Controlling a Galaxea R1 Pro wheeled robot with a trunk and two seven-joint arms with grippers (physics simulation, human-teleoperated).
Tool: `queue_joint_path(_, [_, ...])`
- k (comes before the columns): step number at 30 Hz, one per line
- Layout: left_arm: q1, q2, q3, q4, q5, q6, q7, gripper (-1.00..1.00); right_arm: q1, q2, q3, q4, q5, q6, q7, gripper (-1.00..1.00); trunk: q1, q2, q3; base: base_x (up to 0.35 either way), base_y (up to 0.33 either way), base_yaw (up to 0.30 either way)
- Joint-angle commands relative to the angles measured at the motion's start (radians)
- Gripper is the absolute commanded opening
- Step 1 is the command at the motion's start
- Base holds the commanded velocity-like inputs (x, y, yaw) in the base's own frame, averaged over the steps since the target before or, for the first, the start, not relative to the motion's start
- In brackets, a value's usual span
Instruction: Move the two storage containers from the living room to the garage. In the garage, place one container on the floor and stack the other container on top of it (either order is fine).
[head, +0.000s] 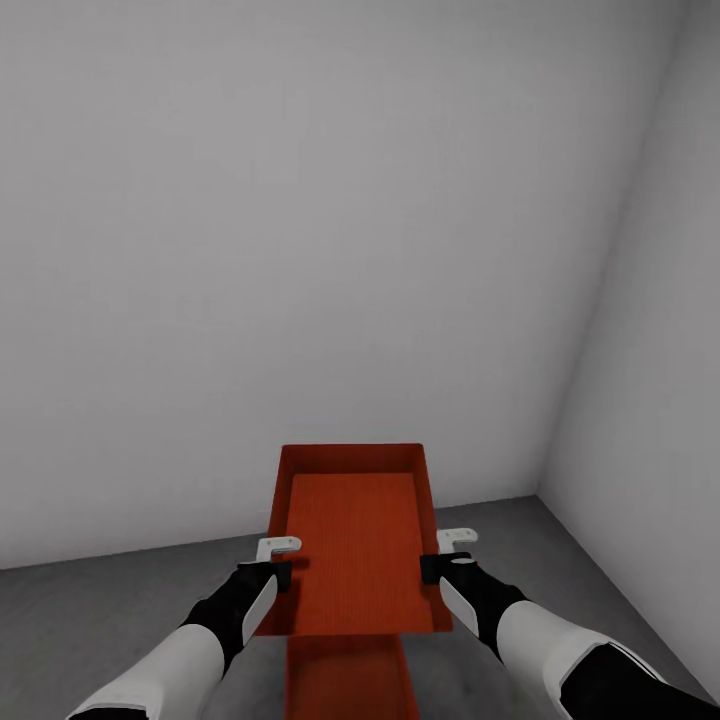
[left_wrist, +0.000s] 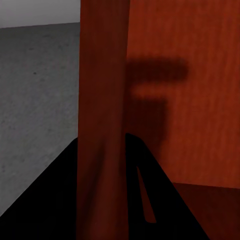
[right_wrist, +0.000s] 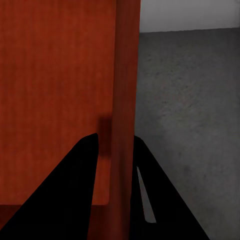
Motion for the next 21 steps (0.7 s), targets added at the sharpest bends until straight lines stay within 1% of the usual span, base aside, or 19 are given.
queue_joint_path(1, [0.000, 0.032, -0.006, 0.002, 0.019, 0.005, 0.007, -1.00, -0.001, -0.014, 0.009, -0.005, 0.006, -0.027, -0.006, -1.00, 0.001, -0.002, -0.002, 0.000, 0.000, 0.000])
queue_joint_path(21, [0.000, 0.032, -0.006, 0.002, 0.019, 0.005, 0.007, -1.00, -0.001, -0.012, 0.009, -0.005, 0.006, -0.027, -0.006, -1.00, 0.001, -0.002, -0.002, 0.000, 0.000, 0.000])
